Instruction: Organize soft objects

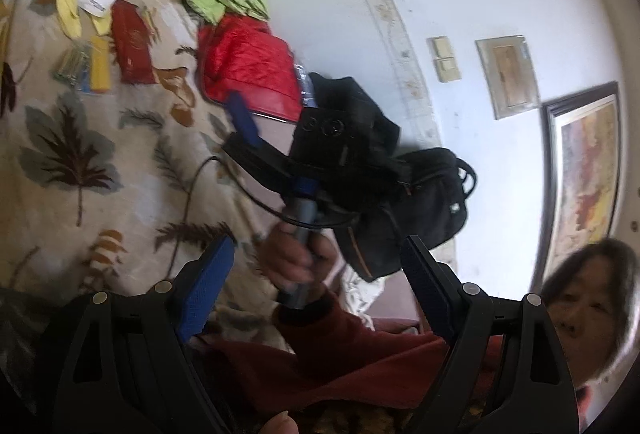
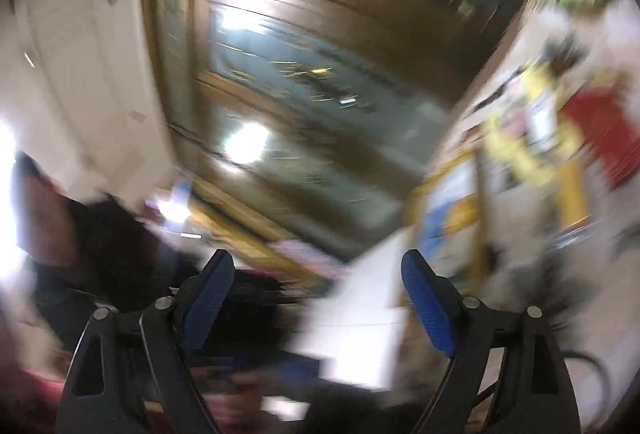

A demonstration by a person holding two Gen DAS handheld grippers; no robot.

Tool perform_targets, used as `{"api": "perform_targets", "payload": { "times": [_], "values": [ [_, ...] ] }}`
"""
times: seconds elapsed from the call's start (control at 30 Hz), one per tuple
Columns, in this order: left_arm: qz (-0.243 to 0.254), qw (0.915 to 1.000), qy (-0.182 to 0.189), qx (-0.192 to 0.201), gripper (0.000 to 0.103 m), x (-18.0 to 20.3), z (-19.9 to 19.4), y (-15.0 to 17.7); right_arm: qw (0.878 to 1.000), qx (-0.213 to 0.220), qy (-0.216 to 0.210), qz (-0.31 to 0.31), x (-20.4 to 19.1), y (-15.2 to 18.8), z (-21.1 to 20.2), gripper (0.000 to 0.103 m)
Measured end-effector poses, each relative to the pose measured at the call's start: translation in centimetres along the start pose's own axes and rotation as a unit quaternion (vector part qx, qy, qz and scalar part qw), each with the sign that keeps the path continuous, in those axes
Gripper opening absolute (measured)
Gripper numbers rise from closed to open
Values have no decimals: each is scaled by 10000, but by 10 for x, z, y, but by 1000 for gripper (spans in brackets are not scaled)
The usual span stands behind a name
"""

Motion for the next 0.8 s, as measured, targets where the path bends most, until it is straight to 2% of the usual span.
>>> {"api": "perform_targets", "payload": {
  "times": [0.03,0.07,0.17,0.3,0.47,0.57,0.67,0.7,0.73,0.77,0.8],
  "values": [
    [4,10000,-67,3,86,-3,0,0,9993,-13,-354,136,-2,0,0,93],
    [12,9999,-135,9,86,-5,0,0,9980,-9,-597,196,-5,0,1,102],
    [-20,10000,-77,34,86,-8,-2,1,9906,69,-1322,334,-15,-1,-1,103],
    [22,9999,-12,104,86,-7,-5,-1,9814,62,-1863,467,-23,-2,1,103],
    [26,9999,13,132,86,-5,-7,-3,9777,51,-2045,470,-34,-3,8,103],
    [152,9996,-165,166,86,-2,-9,-2,9736,-29,-2237,456,-40,-2,6,103],
    [168,9994,-209,225,86,0,-12,-2,9767,-79,-2113,361,-45,0,6,103],
    [284,9972,-566,402,86,1,-16,-2,9786,-111,-2039,269,-47,1,7,103],
    [508,9912,-1095,550,86,4,-18,-2,9811,-138,-1926,130,-50,2,7,103],
    [715,9826,-1593,630,86,6,-18,-2,9847,-147,-1732,-74,-52,4,5,103],
    [868,9698,-2169,694,86,6,-18,-2,9889,-158,-1439,-337,-56,6,6,103]
  ]
}}
Point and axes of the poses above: each gripper's, at about its wrist camera, not at the fingertips, and z roughly the way its jaws point, x to its right, y to its underside, the point moved 4 cm from there along z, roughly the way its jaws point, and after that the axes turned 2 degrees about -y, right-handed, at the moved point
